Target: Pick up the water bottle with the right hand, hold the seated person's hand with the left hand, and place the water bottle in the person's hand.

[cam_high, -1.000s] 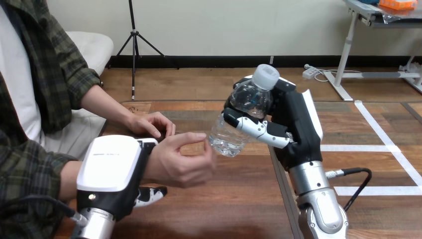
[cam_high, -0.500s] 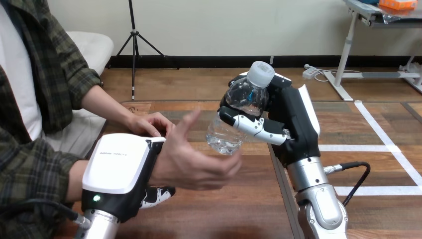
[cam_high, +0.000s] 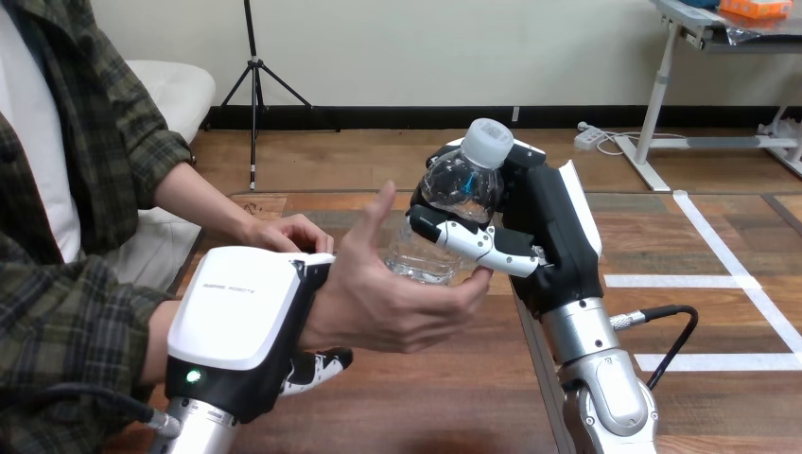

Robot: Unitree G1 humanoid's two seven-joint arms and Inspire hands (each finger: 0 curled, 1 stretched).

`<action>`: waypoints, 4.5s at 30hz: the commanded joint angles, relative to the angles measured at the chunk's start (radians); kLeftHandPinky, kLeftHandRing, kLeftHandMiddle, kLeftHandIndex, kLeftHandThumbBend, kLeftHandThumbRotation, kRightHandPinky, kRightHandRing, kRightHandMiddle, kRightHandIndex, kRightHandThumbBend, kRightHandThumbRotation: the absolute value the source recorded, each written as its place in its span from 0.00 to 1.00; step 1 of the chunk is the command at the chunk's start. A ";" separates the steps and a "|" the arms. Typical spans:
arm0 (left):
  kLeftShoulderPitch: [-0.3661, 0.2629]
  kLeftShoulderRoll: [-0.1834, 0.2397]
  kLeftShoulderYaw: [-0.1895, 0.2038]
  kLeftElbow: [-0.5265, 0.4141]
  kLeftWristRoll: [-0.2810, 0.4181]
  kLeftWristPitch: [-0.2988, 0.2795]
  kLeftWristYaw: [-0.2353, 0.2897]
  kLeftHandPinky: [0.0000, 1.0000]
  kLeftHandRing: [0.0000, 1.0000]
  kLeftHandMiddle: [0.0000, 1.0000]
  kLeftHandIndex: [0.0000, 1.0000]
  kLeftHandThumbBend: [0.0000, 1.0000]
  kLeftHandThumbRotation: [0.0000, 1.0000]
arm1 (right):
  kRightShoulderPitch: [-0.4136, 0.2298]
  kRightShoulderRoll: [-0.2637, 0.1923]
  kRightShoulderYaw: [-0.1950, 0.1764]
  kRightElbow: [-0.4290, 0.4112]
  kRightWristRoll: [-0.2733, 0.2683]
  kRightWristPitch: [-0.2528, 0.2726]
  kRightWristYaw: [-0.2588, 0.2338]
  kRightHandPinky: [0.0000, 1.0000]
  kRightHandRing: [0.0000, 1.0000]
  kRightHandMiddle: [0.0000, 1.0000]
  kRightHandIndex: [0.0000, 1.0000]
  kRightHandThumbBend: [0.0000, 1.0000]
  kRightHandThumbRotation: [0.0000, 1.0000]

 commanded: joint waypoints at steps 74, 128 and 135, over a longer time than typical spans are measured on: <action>0.008 -0.034 -0.009 -0.017 0.036 -0.046 -0.007 0.34 0.38 0.42 0.46 0.82 0.00 | 0.108 -0.029 0.019 -0.265 0.092 0.020 0.192 0.36 0.42 0.46 0.47 0.66 0.00; 0.008 -0.033 -0.018 -0.009 0.147 -0.014 0.048 0.83 0.91 0.95 0.94 0.97 0.31 | 0.114 -0.103 0.027 -0.283 -0.014 0.009 0.188 0.90 0.98 1.00 0.98 0.76 0.14; 0.002 -0.029 -0.022 0.002 0.162 -0.016 0.069 0.84 0.93 0.97 0.98 0.97 0.37 | 0.111 -0.104 0.027 -0.273 -0.006 0.002 0.193 0.93 1.00 1.00 1.00 0.76 0.14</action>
